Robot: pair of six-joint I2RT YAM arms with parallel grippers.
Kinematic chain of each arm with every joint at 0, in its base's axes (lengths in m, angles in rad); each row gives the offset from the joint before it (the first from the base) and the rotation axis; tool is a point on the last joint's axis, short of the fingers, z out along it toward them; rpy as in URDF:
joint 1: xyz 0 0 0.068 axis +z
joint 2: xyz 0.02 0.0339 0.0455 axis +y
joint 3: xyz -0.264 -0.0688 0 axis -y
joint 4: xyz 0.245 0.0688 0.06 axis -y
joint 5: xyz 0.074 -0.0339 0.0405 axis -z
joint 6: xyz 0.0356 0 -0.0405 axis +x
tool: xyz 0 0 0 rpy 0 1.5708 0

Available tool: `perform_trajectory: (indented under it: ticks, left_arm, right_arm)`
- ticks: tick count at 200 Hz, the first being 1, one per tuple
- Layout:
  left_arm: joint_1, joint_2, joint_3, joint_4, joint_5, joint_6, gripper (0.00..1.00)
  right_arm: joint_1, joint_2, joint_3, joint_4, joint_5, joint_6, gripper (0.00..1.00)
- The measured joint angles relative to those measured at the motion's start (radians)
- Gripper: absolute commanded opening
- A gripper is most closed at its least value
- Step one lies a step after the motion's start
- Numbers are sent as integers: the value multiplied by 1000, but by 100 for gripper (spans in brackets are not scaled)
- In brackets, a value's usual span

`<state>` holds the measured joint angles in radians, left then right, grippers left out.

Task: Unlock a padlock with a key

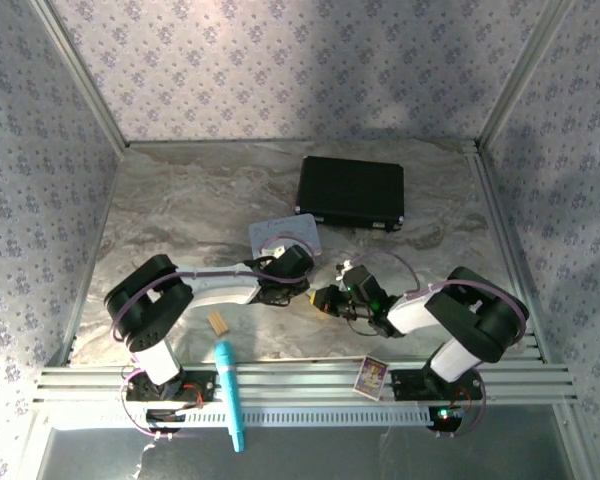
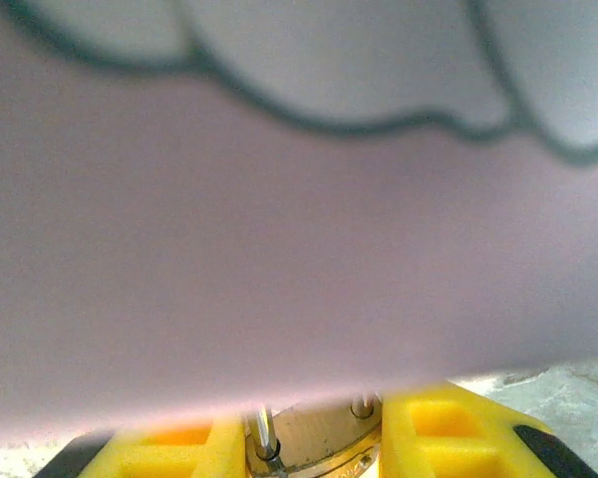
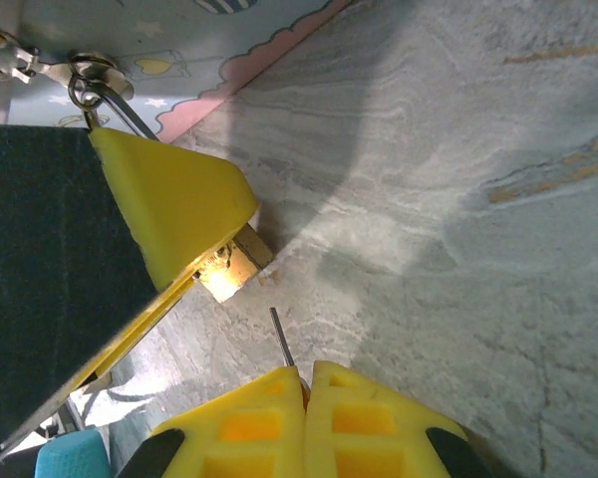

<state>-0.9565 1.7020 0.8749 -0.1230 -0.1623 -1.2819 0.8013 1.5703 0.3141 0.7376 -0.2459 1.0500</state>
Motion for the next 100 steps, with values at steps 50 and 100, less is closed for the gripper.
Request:
perform_trajectory:
  ticks: [50,100]
  left_arm:
    - [12,-10,-32,111,53,-68,21]
    - [14,-10,-47,180,77,-93,20]
  right_arm:
    - [0,43,-42,141,3,32,0]
    - [0,74,-64,228,14,62,0]
